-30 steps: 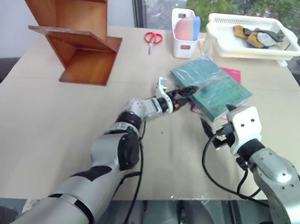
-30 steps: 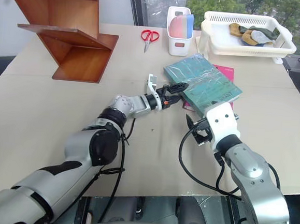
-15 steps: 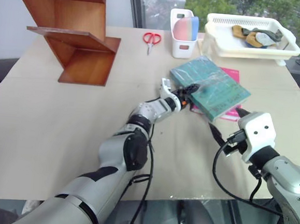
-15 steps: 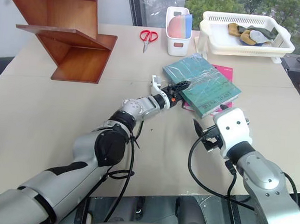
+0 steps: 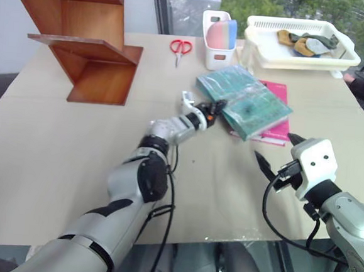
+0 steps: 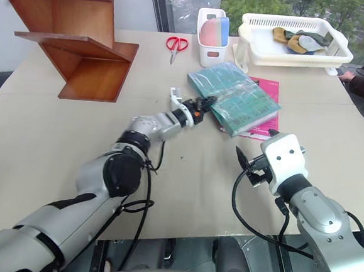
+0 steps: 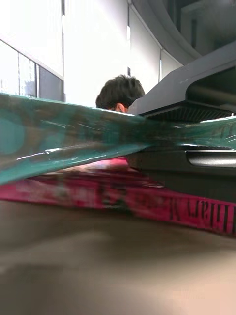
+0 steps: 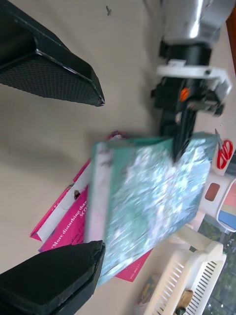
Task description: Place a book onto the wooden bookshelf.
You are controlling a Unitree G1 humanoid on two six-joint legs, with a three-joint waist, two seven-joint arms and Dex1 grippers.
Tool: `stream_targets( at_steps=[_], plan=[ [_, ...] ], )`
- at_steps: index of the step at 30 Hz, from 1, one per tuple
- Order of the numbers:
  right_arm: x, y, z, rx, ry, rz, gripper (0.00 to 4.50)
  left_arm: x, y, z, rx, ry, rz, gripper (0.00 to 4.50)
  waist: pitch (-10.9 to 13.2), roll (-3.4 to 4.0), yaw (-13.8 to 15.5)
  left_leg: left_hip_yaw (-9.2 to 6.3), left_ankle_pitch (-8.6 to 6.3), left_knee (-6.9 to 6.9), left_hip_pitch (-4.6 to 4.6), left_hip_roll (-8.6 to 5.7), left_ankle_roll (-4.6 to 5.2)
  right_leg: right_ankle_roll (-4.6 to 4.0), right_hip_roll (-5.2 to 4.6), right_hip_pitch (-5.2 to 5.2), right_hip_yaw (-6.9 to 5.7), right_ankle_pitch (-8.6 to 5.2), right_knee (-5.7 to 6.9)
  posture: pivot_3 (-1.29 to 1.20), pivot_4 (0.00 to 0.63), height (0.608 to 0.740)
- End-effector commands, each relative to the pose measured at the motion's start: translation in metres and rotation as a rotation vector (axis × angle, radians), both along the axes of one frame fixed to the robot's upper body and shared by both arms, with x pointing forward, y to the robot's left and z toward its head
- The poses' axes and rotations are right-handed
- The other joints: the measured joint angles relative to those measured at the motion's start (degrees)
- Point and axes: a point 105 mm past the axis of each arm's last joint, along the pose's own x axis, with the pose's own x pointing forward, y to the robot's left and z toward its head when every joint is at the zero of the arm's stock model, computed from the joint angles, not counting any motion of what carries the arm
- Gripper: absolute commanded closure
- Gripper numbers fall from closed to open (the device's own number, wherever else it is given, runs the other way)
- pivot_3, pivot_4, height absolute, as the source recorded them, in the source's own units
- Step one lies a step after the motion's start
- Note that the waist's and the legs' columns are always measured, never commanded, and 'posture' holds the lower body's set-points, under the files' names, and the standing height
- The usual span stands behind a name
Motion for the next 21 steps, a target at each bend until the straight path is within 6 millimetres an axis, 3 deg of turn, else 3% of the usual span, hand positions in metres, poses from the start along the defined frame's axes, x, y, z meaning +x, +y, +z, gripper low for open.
stream_targets(
  at_steps=[1, 4, 7, 10, 12, 16, 18, 21],
  plan=[
    [-0.003, 0.003, 0.018, 0.013, -0.081, 0.031, 0.00, -0.015, 0.020, 0.062, 0.211, -0.430, -0.006, 4.36, 0.0, 0.00, 0.1, 0.02, 0.11, 0.00, -0.01, 0.00, -0.18, 0.00, 0.00, -0.01, 0.01, 0.00, -0.02, 0.00, 0.150, 0.740],
    [0.000, 0.006, 0.021, 0.049, -0.095, 0.077, 0.00, -0.051, 0.038, 0.097, 0.597, -0.940, 0.014, 4.36, 0.0, 0.01, 0.4, 0.05, 0.16, -0.04, -0.02, 0.02, -0.27, -0.02, 0.00, -0.02, 0.04, 0.01, -0.04, 0.00, 0.150, 0.740],
    [0.002, 0.010, 0.025, 0.094, -0.106, 0.140, 0.00, -0.087, 0.056, 0.118, 0.968, -1.431, 0.006, 4.36, 0.0, 0.05, 0.6, 0.08, 0.20, -0.07, 0.05, 0.04, -0.33, -0.03, -0.01, 0.01, 0.04, 0.01, -0.05, 0.00, 0.150, 0.740],
    [0.005, 0.010, 0.028, 0.142, -0.106, 0.203, 0.00, -0.111, 0.075, 0.153, 1.329, -1.897, 0.055, 4.36, 0.0, 0.01, 1.0, 0.13, 0.13, -0.06, 0.07, 0.04, -0.23, -0.05, -0.03, 0.05, 0.01, 0.02, -0.06, 0.00, 0.150, 0.740],
    [0.009, 0.009, 0.028, 0.142, -0.104, 0.230, 0.00, -0.118, 0.092, 0.183, 1.528, -2.067, 0.077, 4.36, 0.0, -0.02, 1.5, 0.13, 0.04, -0.05, 0.04, 0.06, -0.04, -0.09, -0.01, 0.02, 0.01, 0.05, -0.11, 0.00, 0.150, 0.740],
    [0.016, 0.010, 0.029, 0.139, -0.115, 0.274, 0.00, -0.118, 0.131, 0.216, 1.865, -2.056, 0.035, 4.36, 0.0, 0.02, 1.7, 0.14, 0.03, 0.05, 0.02, 0.08, 0.00, -0.08, 0.02, 0.03, 0.03, 0.05, -0.10, 0.00, 0.150, 0.740],
    [0.021, 0.010, 0.034, 0.150, -0.133, 0.295, 0.00, -0.117, 0.155, 0.223, 2.033, -1.960, -0.029, 4.36, 0.0, 0.11, 1.5, 0.28, 0.01, 0.02, 0.12, 0.08, 0.02, -0.07, 0.02, 0.03, 0.16, 0.04, -0.05, 0.00, 0.150, 0.740],
    [0.025, 0.011, 0.047, 0.138, -0.174, 0.325, 0.00, -0.106, 0.203, 0.224, 2.326, -1.669, -0.091, 4.36, 0.0, 0.13, 1.4, 0.25, 0.02, 0.00, 0.09, 0.14, 0.02, -0.08, 0.09, -0.05, 0.12, 0.03, 0.02, 0.00, 0.150, 0.740]
  ],
)
